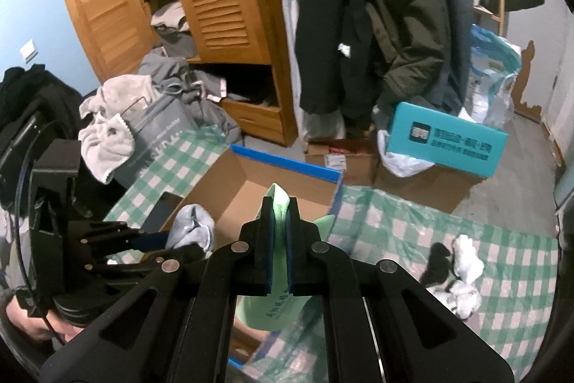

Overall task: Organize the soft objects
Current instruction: 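Carry both items over the shoebox and open both grippers to drop them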

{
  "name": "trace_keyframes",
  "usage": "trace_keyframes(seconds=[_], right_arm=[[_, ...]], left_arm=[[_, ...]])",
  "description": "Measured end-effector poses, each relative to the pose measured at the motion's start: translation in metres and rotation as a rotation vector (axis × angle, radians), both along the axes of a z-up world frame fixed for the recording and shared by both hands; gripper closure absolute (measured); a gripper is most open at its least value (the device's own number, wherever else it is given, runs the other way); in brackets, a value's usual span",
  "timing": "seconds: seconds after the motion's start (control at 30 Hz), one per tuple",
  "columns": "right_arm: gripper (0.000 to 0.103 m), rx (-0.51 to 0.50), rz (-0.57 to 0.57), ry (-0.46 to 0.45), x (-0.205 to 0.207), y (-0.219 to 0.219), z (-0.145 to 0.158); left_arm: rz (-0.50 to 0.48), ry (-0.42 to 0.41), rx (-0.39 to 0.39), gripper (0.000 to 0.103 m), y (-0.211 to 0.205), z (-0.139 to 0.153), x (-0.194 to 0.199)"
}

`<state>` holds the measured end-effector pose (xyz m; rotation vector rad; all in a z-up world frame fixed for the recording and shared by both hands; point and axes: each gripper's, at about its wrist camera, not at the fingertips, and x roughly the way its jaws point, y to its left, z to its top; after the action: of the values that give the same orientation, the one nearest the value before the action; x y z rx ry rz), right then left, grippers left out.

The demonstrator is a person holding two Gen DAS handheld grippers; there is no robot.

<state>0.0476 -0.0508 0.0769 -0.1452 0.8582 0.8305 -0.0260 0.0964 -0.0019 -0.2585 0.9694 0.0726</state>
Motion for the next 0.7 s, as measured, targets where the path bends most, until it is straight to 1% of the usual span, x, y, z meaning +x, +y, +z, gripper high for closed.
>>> trace_keyframes(seconds=[0.17, 0.47, 0.57, 0.6, 0.63, 0.67, 0.7], right_arm=[[0.099, -0.021, 0.028, 0.022, -0.001, 0.02, -0.01], [0.099, -0.069, 0.072, 0.074, -0.001, 0.047, -0.037], [0.098, -0.08, 0.086, 0.098, 0.0, 0.051, -0.045], [0.098, -0.085, 0.091, 0.104, 0.0, 0.052, -0.047], [0.098, -0.093, 0.093, 0.11, 0.0, 0.054, -0.049], [0.096, -0.095, 0.094, 0.112, 0.0, 0.054, -0.049], [0.095, -0.101, 0.093, 0.112, -0.001, 0.054, -0.051]], left_arm=[[0.031, 0.006, -0.005, 0.079, 0.014, -0.003, -0.004], [0.074, 0.034, -0.008, 0.078, 0.031, -0.013, -0.006], [0.092, 0.048, -0.002, 0.07, 0.035, -0.016, -0.005], [0.097, 0.051, 0.005, 0.065, 0.035, -0.017, -0.004], [0.103, 0.055, 0.014, 0.062, 0.035, -0.017, -0.004], [0.108, 0.056, 0.019, 0.055, 0.036, -0.017, -0.004], [0.113, 0.056, 0.024, 0.052, 0.036, -0.016, -0.005]])
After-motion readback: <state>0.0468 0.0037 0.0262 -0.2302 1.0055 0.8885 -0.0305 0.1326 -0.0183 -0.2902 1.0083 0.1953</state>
